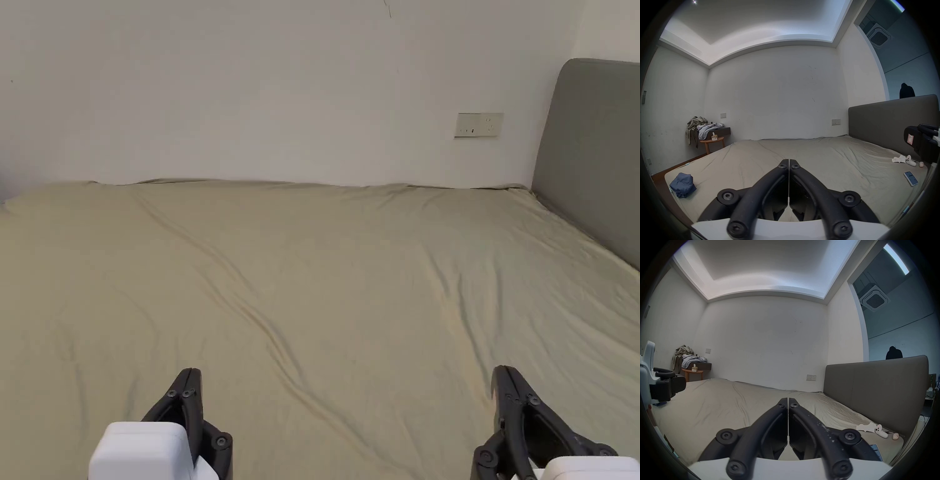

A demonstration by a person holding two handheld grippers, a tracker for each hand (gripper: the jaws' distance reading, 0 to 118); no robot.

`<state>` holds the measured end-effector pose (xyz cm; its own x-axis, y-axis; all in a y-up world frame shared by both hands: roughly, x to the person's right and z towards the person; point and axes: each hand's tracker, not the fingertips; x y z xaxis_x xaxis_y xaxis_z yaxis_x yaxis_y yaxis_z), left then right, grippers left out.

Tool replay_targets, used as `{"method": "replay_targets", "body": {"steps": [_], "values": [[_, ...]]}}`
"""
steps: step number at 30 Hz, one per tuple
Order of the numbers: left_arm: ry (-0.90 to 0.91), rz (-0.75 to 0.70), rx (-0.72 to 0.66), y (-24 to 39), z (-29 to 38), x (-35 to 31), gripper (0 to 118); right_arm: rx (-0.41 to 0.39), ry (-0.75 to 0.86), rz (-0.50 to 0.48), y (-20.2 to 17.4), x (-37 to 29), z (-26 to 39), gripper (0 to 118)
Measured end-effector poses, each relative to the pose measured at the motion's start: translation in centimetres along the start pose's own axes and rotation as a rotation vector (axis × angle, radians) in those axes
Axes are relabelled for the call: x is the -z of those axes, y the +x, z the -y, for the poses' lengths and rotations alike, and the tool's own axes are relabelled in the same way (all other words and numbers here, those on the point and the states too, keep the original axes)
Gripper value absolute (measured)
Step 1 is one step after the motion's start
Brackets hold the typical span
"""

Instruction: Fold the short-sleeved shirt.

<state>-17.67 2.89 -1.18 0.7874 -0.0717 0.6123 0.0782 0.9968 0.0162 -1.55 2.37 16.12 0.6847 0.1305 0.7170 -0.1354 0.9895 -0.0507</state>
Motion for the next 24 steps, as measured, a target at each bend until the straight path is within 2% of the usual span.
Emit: {"method": "replay_targets", "body": {"steps": [8, 9, 10, 11, 12, 13, 14, 15, 16, 21, 24], "values": [[-0.003, -0.003, -0.001, 0.0, 0.0, 0.0, 2, -0.001, -0.004, 0.0, -0.1, 0.0, 0.1, 4], [0.004, -0.007, -0.001, -0.1, 0.0, 0.0, 22, 0.002, -0.003, 0.001, -0.1, 0.0, 0.1, 13], [0.023, -0.026, -0.018, -0.1, 0.0, -0.2, 60, 0.013, 0.015, -0.005, 0.0, -0.2, 0.1, 39], [0.03, -0.019, -0.037, -0.3, 0.0, -0.3, 105, 0.02, 0.014, -0.01, 0.2, -0.2, 0.0, 78], [0.027, -0.01, -0.052, -0.6, -0.2, -0.2, 114, 0.027, -0.004, -0.027, 0.3, 0.0, -0.2, 118], [0.01, -0.001, -0.063, -0.7, -0.2, 0.2, 112, 0.026, -0.041, -0.046, 0.3, 0.6, -0.2, 117], [0.088, 0.051, -0.072, -1.0, -0.3, -0.3, 113, 0.013, -0.007, -0.166, 0.4, 0.7, -0.1, 117], [0.056, 0.018, -0.057, -1.2, -0.6, 0.0, 113, 0.02, 0.0, -0.063, 0.8, 0.5, 0.1, 117], [0.046, 0.016, -0.048, -1.2, -0.8, 0.3, 118, 0.012, -0.025, -0.056, 0.7, 0.7, -0.1, 118], [0.045, 0.007, -0.014, -0.5, 0.3, -0.6, 118, -0.017, -0.007, -0.05, -1.4, 0.2, 0.0, 118], [0.032, 0.013, -0.019, -0.5, 0.3, -0.3, 118, -0.016, -0.013, -0.052, -0.7, 0.3, 0.1, 118]]}}
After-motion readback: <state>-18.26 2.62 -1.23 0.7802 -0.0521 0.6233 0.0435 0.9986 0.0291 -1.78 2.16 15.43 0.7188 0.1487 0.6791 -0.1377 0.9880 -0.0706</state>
